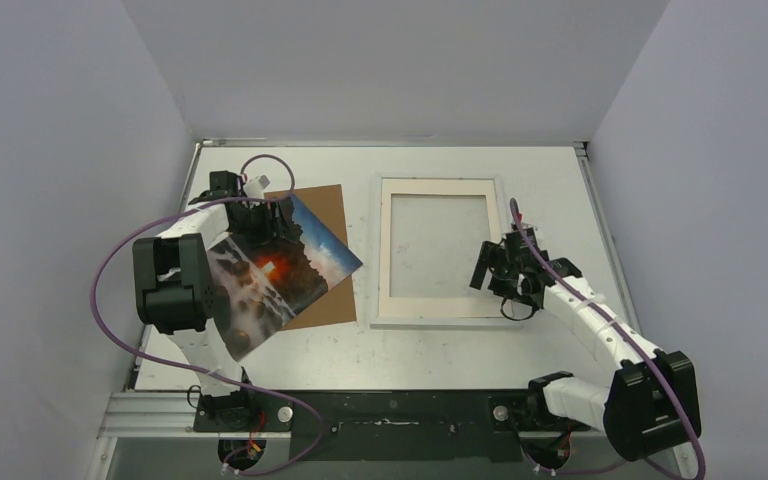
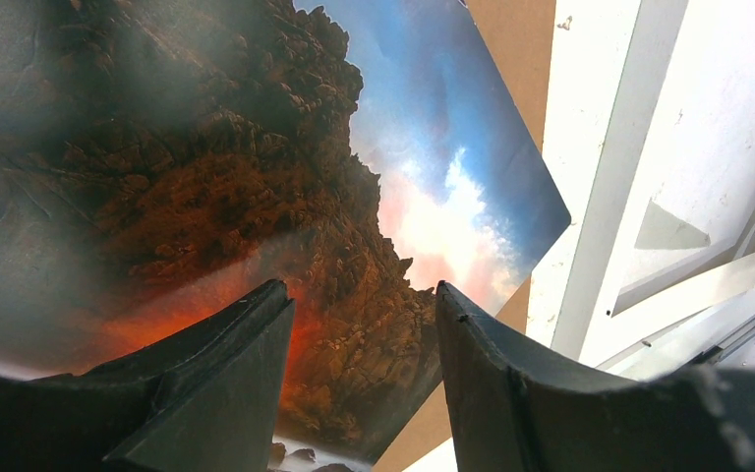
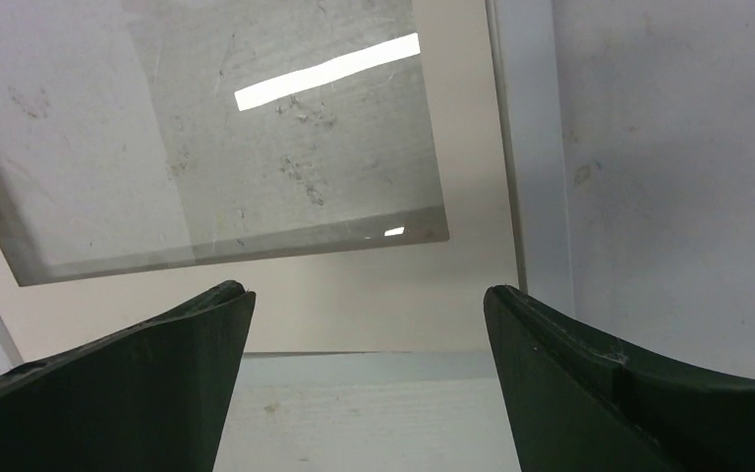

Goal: Put the photo into the frame

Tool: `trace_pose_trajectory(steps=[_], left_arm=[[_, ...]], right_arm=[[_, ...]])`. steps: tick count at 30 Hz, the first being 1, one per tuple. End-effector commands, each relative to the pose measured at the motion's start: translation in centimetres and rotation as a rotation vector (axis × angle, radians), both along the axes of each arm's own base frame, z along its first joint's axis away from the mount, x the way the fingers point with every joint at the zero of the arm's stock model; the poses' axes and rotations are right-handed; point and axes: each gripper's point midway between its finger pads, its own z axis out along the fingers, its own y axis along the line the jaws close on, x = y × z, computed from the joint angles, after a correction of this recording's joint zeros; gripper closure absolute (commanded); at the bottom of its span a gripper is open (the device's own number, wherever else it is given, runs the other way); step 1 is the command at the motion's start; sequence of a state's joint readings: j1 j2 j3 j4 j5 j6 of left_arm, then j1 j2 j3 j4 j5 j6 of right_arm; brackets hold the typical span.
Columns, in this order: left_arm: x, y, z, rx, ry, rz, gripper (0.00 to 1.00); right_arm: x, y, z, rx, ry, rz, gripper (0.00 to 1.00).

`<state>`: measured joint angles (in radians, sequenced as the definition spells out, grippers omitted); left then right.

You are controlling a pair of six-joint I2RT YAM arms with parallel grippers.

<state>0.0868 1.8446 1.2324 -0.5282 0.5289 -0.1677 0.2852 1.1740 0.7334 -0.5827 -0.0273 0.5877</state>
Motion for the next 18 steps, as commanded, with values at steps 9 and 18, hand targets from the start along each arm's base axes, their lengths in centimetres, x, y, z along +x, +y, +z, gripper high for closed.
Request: trace_pose_trajectory(steps=[9,18], left_arm=[[0.9,-0.2,0.9,-0.011,-0.038,-0.017,0.47],[0.9,-0.2,0.8,-0.012,-0.033,-0.015,0.47]], right_arm=[[-1.6,1.2,-0.7,0.052,0.04,0.002,0.1],[-2.3,1.4,-2.6,0.038,0.091,0.002,0.11]])
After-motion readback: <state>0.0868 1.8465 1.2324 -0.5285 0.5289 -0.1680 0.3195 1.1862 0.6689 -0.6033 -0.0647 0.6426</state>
